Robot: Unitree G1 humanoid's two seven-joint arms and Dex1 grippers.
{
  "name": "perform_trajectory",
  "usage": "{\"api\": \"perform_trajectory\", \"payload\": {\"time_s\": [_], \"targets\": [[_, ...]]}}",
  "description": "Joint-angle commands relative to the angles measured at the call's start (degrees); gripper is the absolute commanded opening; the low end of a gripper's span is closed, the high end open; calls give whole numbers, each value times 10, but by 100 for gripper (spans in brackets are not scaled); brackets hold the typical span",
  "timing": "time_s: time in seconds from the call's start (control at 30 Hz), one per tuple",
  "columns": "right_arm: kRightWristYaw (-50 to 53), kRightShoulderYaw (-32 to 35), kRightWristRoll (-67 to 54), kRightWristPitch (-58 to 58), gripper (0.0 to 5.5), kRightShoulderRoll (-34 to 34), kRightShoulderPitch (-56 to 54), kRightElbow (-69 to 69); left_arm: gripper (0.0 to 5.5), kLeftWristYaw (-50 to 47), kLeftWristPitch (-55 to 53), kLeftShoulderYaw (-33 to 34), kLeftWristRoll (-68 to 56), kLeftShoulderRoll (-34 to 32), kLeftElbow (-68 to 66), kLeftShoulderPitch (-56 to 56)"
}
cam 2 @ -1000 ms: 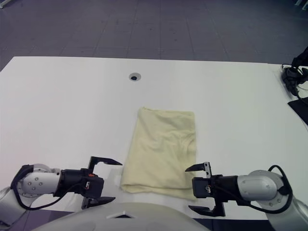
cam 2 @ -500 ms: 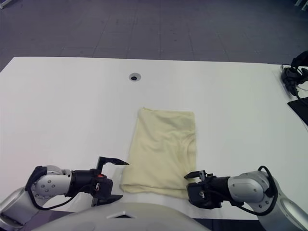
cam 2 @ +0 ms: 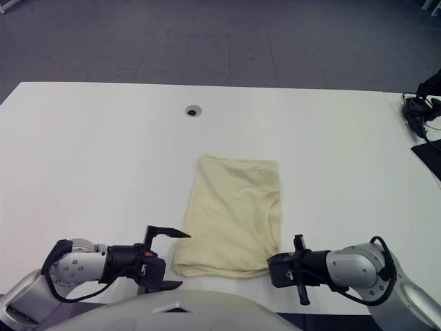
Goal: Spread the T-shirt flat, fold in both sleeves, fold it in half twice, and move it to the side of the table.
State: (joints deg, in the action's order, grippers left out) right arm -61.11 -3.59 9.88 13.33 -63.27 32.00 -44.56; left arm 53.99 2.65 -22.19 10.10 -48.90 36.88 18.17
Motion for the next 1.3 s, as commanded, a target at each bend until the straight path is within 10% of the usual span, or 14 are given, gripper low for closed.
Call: {"api": "perform_trajectory", "payload": {"time_s": [0.03,1.0,1.3], "targets": [[3,-4,5,6,31,1,3,4,540,3,11,-11,11,-1,-9,-9],[11,-17,-9,15,21,10,-16,8,49,16,-23,-23,55,-5,-19,-26],[1,-11,-23,7,21,1,-40,23,2,24,-46,38,-23,-12,1,-27]]}}
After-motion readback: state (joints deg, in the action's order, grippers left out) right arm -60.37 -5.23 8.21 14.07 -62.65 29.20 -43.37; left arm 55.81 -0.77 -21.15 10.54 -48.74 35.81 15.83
